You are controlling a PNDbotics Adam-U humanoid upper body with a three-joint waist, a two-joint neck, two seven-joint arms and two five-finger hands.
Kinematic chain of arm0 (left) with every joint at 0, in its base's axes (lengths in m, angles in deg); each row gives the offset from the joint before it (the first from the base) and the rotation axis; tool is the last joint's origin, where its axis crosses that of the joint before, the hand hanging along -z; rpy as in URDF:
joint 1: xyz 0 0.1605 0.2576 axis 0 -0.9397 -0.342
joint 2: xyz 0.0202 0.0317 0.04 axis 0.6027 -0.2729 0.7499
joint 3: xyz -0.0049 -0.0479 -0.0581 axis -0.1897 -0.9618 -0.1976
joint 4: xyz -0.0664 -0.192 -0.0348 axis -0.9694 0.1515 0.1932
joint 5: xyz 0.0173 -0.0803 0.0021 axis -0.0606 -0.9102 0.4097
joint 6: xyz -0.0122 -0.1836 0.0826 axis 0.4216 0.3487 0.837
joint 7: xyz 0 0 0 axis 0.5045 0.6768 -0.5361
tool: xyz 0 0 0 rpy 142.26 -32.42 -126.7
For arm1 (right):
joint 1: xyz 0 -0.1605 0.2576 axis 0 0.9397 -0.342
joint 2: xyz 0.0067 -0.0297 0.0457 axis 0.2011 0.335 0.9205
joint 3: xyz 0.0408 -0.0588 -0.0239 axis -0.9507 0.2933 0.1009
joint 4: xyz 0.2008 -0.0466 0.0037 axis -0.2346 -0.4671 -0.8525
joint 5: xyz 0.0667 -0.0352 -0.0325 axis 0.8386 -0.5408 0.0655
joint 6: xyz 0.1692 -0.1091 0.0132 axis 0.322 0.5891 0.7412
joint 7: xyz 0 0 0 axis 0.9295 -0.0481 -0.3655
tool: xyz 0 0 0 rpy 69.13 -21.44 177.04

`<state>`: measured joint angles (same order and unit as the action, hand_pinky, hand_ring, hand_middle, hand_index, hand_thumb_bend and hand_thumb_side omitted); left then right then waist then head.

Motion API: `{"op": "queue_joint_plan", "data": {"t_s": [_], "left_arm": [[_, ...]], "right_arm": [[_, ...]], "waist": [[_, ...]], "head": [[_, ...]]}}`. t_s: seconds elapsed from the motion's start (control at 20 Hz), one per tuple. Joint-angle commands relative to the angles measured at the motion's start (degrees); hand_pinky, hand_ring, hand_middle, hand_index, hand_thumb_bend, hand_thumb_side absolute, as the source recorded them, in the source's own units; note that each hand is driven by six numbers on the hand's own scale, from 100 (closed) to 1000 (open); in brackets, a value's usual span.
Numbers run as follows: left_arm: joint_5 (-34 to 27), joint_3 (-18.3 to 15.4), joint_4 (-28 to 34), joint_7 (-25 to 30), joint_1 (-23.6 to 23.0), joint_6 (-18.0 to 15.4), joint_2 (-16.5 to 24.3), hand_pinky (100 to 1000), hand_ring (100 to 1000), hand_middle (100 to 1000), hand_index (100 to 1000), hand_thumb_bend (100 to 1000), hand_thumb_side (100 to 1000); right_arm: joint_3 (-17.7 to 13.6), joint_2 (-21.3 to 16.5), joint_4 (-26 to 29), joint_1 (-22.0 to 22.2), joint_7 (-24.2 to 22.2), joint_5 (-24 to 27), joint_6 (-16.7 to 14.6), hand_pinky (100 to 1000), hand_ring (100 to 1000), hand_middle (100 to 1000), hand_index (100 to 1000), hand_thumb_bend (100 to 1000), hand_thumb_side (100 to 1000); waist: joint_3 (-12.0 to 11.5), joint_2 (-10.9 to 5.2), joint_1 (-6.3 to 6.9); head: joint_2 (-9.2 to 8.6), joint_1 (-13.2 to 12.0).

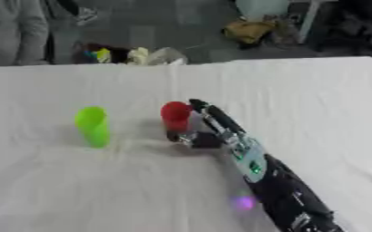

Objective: Pour the contents of one cup into another cup.

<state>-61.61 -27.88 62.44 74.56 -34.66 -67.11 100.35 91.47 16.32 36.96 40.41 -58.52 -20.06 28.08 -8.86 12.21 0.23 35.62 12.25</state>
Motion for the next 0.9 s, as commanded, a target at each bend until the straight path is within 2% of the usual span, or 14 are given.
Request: {"op": "queue_joint_plan", "data": {"t_s": [0.05,0.6,0.9], "left_arm": [[-0.17,0.06,1.22,0.11,0.98,-0.06,0.59,654,781,826,813,1000,642],[-0.13,0.2,1.17,0.19,1.19,-0.09,0.48,653,780,825,813,1000,641],[-0.13,0.25,1.13,0.22,1.24,-0.06,0.42,653,779,824,813,1000,643]], "right_arm": [[0.09,-0.06,0.11,-1.56,0.54,-1.08,-0.46,990,1000,712,803,580,770],[0.38,1.1,-0.62,-2.68,1.82,-2.56,-0.79,988,1000,699,792,571,758],[0.48,1.54,-0.48,-3.35,3.03,-2.76,-0.52,982,1000,671,758,561,745]], "waist": [[-0.14,-0.75,0.2],[-0.43,-0.61,0.19],[-0.51,-0.62,0.04]], "head": [[-0.53,0.21],[-0.58,0.39],[-0.57,0.43]]}}
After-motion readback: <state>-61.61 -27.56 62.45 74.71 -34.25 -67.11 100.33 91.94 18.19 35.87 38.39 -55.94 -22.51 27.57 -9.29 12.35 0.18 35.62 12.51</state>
